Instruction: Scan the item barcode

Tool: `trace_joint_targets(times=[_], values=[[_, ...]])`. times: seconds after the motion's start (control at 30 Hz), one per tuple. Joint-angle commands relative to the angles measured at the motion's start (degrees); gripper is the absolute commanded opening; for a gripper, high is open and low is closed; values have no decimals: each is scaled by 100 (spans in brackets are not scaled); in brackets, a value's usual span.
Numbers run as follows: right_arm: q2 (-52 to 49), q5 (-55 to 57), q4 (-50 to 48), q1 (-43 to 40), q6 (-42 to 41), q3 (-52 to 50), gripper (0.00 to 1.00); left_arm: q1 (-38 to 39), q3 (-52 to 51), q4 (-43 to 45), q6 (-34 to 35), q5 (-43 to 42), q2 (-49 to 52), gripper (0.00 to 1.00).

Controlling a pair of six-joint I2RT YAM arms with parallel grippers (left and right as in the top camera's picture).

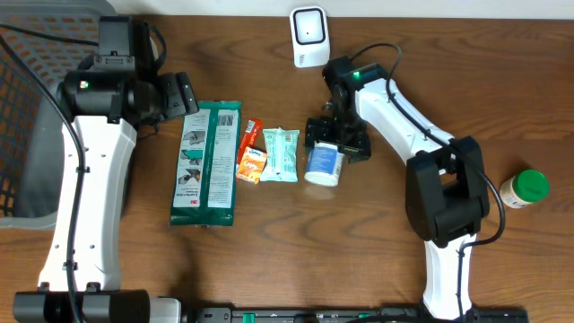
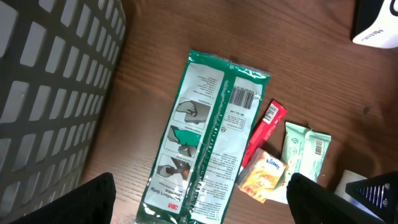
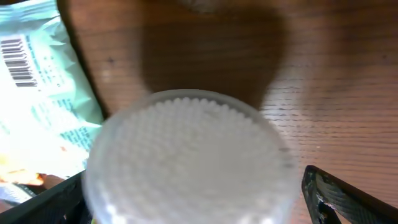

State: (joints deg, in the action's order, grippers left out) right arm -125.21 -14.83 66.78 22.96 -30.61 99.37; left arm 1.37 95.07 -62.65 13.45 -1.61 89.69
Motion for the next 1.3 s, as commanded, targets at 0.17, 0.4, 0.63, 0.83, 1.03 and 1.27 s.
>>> trace_joint_targets(times=[0.17, 0.4, 0.63, 0.83, 1.03, 1.27], values=[[94, 533, 273, -138, -59, 177, 99, -17, -11, -9, -33, -37, 44, 88], [188, 507, 647, -262, 44, 225, 99, -17, -11, -9, -33, -37, 44, 88], [190, 339, 1078, -262, -66, 225, 99, -17, -11, -9, -33, -37, 44, 88], [190, 343, 1244, -262, -138, 219, 99, -17, -11, -9, -33, -37, 44, 88], [190, 476, 1440, -262, -310, 175, 99, -17, -11, -9, -33, -37, 44, 88], [190, 879, 1794, -256, -507, 164, 99, -17, -11, -9, -33, -37, 44, 88]])
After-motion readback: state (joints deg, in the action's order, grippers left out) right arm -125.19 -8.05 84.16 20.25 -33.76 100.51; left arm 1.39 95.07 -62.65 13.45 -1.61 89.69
